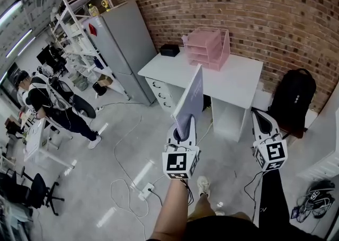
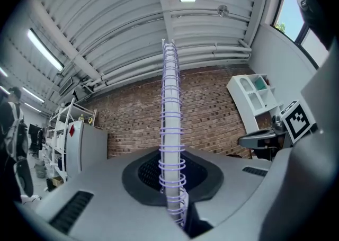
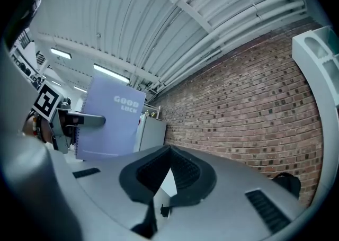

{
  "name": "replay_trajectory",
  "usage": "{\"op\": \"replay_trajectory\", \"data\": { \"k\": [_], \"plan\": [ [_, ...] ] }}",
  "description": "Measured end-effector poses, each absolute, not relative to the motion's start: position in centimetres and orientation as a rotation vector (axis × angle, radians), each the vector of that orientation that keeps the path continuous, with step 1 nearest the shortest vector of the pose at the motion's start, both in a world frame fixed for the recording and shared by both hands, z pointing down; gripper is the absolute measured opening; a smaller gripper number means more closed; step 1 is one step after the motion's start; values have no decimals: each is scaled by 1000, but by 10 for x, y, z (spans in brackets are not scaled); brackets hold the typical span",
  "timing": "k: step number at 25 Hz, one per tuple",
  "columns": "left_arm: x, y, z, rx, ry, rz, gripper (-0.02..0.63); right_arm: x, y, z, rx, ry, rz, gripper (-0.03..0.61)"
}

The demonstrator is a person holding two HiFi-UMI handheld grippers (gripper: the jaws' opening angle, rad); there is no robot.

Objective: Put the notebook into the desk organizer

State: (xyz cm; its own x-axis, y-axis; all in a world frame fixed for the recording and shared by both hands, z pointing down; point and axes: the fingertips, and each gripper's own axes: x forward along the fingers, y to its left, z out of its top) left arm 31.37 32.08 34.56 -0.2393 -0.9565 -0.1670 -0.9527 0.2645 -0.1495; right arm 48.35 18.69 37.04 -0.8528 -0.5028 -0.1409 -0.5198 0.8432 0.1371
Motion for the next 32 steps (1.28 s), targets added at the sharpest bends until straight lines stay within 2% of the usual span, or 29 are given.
{"op": "replay_trajectory", "data": {
  "k": [32],
  "plan": [
    [50, 98, 355, -1912, 2257, -8, 38, 230, -15, 374, -956, 2907, 268, 21]
  ]
}}
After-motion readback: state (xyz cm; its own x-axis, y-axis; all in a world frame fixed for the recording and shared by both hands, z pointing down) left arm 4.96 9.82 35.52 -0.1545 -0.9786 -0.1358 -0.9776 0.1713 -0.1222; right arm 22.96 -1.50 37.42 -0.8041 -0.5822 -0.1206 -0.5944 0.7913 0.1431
